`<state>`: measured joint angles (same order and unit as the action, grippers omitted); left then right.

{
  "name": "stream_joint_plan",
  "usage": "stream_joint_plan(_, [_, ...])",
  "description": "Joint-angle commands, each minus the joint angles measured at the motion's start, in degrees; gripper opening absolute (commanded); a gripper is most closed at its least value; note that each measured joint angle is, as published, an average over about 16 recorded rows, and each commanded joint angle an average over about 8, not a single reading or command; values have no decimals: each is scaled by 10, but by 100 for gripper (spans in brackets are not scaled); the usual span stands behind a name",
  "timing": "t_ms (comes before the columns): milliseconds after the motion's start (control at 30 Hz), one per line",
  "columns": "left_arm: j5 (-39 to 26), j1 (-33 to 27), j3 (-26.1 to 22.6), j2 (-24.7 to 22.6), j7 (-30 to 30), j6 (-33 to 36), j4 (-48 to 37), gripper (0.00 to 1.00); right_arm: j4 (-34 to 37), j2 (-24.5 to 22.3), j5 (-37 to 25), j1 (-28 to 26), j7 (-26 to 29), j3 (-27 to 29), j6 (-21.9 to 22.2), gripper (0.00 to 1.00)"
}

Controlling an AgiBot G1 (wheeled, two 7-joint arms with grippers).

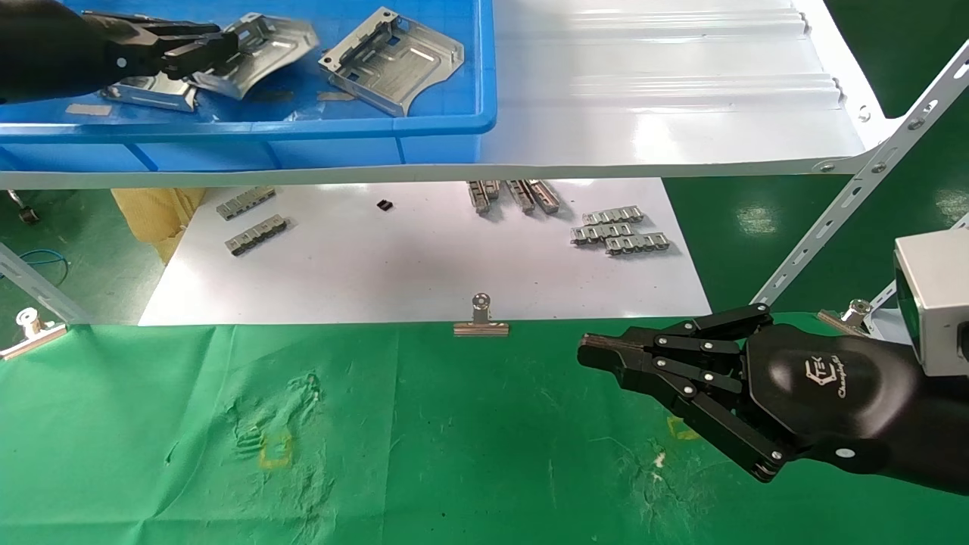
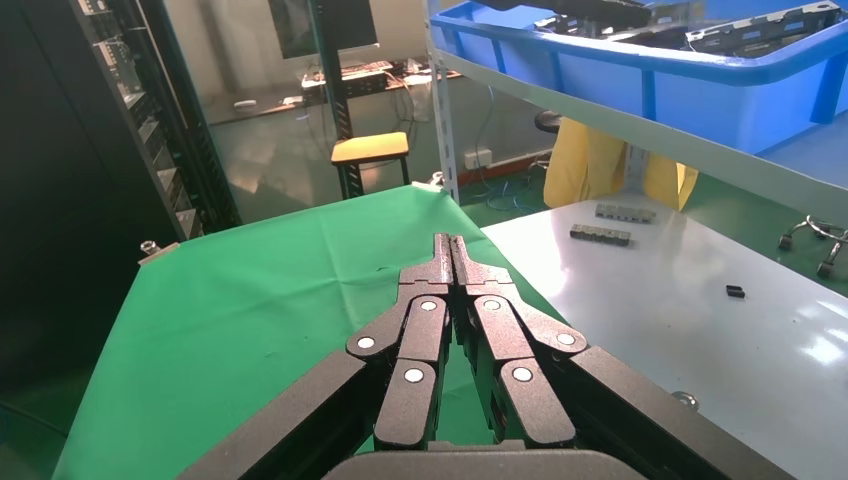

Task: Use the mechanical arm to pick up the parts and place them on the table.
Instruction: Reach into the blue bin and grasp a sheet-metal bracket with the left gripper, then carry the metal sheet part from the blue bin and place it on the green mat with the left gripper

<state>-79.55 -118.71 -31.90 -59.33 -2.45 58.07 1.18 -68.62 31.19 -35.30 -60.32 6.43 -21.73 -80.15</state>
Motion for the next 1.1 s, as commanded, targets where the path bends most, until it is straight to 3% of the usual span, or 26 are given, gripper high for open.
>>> stream_joint_plan(33, [0,-1,0,1,1,0,-1,0,0,0,0,0,0,0,0,0])
stream_joint_plan(533, [51,-10,35,14,42,37,21,0,0,0,0,0,0,0,0,0])
stream_joint_plan(1100, [121,30,60,68,161,329,110,0,0,0,0,0,0,0,0,0])
